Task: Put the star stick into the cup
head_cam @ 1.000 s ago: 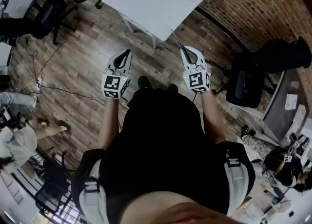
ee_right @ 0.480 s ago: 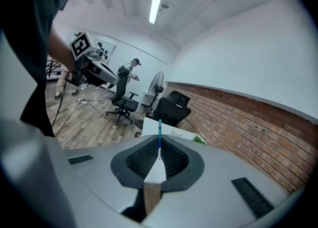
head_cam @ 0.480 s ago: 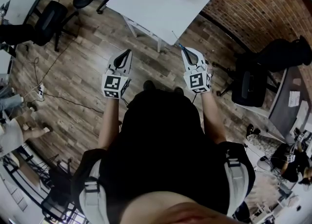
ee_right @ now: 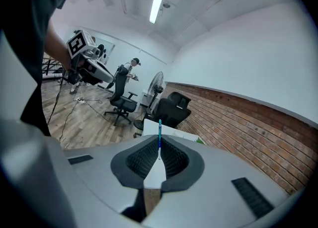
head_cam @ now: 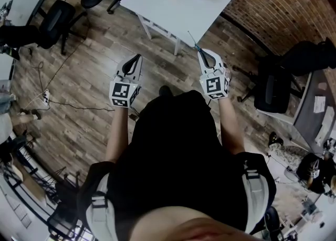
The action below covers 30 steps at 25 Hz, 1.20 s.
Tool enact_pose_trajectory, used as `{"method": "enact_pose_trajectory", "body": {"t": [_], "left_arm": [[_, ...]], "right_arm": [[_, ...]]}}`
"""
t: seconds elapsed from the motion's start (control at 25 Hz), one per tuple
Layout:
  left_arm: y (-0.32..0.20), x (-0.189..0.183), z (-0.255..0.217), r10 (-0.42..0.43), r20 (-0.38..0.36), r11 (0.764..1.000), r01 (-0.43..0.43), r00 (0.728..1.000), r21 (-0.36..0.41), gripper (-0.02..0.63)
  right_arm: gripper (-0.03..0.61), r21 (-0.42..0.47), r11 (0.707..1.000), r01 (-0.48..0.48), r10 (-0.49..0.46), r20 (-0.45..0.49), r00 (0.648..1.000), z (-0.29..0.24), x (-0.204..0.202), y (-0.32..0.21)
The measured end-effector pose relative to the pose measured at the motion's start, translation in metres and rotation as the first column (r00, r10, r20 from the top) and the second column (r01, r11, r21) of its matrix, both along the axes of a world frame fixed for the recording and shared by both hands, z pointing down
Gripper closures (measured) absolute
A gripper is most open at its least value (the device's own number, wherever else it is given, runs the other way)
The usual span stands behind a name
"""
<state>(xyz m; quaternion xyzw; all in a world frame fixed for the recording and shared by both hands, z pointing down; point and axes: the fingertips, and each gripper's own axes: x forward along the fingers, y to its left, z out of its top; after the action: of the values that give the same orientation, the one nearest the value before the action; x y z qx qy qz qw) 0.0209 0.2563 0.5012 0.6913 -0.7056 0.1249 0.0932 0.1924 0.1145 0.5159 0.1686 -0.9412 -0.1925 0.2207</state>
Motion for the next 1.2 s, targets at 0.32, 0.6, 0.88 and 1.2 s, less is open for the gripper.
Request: {"method": "enact_pose_trajectory", "body": {"t": [0.32, 0.6, 0.88, 1.2], "left_arm": [[0.006, -0.001, 0.003, 0.020, -0.006, 1.000, -0.020, 1.000, -0.001, 0.589], [-0.006, -0.009, 0.001, 0.020, -0.002, 1.000, -0.020, 1.000, -0.006, 0.589], [-0.025, -0.030, 0.005, 0.007, -0.010, 1.000, -0.007, 1.000, -0.026, 0.589], [-0.072, -0.064, 0.004, 0.004, -0.003, 1.000, -0.004, 1.000, -0.029, 0.589]], "right_arm": [[0.569, 0.000, 1.000, -0.015, 0.015, -0.006, 1.000, 0.000, -0.001, 0.005], [0.568, -0.007, 1.000, -0.018, 0.018, -0.008, 1.000, 0.001, -0.010, -0.011], [0.569, -0.037, 0.999, -0.015, 0.015, 0.011, 1.000, 0.006, -0.035, -0.033], [0.568, -0.054, 0.998, -0.014, 0.015, 0.017, 1.000, 0.009, -0.069, -0.072]]}}
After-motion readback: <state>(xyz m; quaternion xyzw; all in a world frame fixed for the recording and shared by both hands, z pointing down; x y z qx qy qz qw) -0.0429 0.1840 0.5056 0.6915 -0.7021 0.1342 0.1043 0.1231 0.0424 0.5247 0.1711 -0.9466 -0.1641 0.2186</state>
